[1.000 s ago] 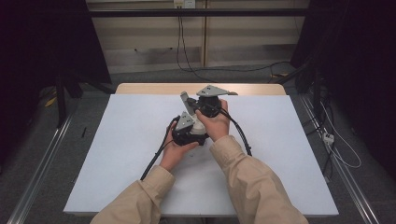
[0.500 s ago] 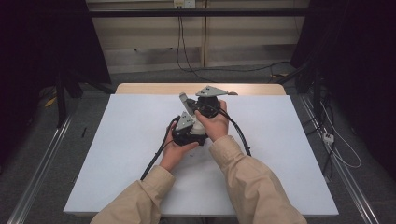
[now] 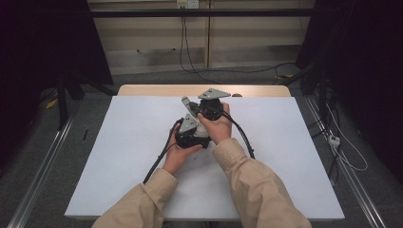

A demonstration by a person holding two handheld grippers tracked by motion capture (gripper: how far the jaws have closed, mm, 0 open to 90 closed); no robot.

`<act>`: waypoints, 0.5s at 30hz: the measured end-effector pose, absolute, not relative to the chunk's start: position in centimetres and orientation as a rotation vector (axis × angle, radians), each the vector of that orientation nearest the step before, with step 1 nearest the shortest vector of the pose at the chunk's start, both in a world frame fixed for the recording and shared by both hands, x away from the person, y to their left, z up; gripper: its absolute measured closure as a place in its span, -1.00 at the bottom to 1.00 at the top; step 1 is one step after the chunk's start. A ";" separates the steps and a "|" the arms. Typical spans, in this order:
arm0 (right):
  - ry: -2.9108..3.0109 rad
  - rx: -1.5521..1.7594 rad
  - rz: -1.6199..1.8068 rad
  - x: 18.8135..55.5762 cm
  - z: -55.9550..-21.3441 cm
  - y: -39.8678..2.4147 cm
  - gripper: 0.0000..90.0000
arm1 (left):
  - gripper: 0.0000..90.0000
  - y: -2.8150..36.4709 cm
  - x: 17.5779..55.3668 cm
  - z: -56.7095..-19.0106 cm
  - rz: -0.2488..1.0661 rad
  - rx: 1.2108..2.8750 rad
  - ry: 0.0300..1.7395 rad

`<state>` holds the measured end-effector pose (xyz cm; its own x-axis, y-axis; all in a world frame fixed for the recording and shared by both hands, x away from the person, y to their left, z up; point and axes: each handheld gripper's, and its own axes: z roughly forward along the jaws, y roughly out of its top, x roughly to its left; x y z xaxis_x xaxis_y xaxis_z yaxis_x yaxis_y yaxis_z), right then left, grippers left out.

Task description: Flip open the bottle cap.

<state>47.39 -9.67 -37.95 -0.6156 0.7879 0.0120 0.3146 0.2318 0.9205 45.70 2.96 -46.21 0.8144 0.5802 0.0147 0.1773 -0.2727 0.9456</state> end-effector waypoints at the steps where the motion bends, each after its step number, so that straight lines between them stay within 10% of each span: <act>1: 2.054 1.009 1.365 47.4 -38.0 -9.6 1.00 | -0.58 3.0 45.7 -46.2 0.432 1.837 0.577; 15: 2.076 1.029 1.352 47.6 -38.0 -9.4 1.00 | -0.58 3.0 45.8 -46.2 0.405 1.834 0.571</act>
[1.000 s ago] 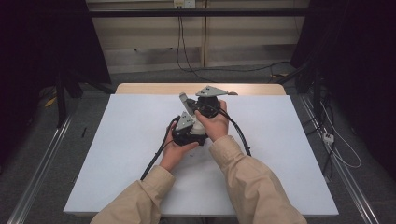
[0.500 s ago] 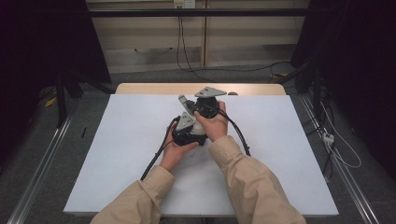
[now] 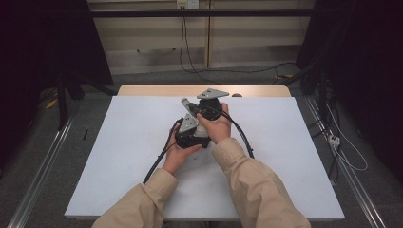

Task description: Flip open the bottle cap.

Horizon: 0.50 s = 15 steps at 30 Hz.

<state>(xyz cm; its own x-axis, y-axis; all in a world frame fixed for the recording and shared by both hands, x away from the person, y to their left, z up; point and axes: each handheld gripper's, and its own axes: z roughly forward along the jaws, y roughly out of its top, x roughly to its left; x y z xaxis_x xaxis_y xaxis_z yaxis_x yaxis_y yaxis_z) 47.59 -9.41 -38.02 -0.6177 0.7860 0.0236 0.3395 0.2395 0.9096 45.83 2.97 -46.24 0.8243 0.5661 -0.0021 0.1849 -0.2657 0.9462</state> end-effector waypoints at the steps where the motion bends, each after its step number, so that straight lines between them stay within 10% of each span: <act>1: 2.077 1.032 1.350 47.6 -38.0 -9.4 1.00 | -0.58 3.0 45.8 -46.2 0.405 1.834 0.571; 15: 2.063 1.010 1.354 47.2 -38.1 -9.8 0.87 | -0.60 3.1 45.9 -46.2 0.402 1.836 0.568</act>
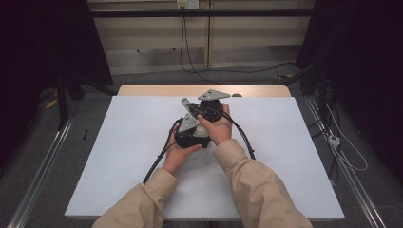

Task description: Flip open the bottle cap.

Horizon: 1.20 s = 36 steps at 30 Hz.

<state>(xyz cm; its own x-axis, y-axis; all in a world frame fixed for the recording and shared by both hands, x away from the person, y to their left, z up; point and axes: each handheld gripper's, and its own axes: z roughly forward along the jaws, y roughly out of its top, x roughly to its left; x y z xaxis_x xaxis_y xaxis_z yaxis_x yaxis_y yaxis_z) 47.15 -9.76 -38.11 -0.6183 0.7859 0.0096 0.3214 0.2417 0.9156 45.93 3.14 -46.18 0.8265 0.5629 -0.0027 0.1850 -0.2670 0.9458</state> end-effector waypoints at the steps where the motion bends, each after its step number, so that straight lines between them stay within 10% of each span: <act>1: 2.062 1.008 1.354 47.1 -38.1 -9.9 0.84 | -0.60 3.1 46.0 -46.2 0.383 1.827 0.571; 36: 2.047 1.025 1.406 43.0 -37.8 -13.6 -0.48 | -0.91 6.9 43.8 -44.5 0.285 1.895 0.608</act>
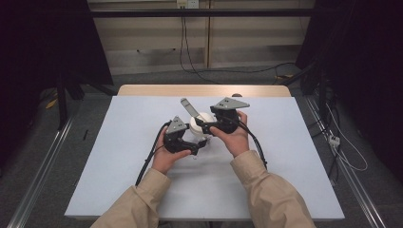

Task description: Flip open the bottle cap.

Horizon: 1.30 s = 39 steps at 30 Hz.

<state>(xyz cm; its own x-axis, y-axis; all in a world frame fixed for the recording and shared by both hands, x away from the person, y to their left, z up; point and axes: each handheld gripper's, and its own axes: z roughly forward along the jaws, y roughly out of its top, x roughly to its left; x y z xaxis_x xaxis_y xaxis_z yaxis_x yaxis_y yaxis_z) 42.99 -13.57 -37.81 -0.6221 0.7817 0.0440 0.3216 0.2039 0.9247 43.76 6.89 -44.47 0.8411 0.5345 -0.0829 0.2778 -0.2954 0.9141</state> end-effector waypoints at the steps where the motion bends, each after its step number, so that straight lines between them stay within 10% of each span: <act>1: 2.047 1.021 1.409 42.8 -37.9 -13.8 -0.50 | -0.91 7.0 43.6 -44.4 0.280 1.898 0.611; 39: 2.035 1.099 1.372 33.5 -43.3 -22.7 -0.72 | -0.93 16.7 38.6 -43.8 0.305 1.962 0.680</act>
